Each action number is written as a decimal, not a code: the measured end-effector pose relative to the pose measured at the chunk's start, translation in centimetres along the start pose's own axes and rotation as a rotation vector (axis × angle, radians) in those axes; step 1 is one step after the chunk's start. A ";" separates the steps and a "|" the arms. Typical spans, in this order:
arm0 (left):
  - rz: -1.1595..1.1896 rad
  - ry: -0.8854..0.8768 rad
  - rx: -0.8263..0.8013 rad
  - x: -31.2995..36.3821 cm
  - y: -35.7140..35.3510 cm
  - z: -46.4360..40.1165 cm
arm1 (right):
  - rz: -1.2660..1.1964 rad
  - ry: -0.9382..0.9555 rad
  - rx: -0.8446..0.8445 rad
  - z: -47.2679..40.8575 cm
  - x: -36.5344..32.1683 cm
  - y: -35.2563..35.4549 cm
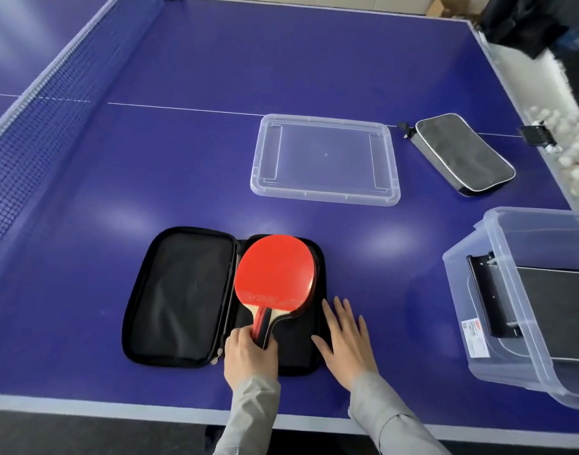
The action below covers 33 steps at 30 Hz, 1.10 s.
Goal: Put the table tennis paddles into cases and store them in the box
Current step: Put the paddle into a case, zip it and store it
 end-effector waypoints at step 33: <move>0.269 -0.306 -0.138 -3.6 3.0 -2.5 | 0.023 0.003 -0.013 0.4 0.0 0.0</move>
Point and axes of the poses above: each hand's wrist, its own z-axis away from the middle knuckle, its own y-axis out of the back of the hand, x = y × z, the point moved 1 cm from there along -z, towards the middle knuckle, and after that the axes turned 1 degree about y, right-handed, at the moved point
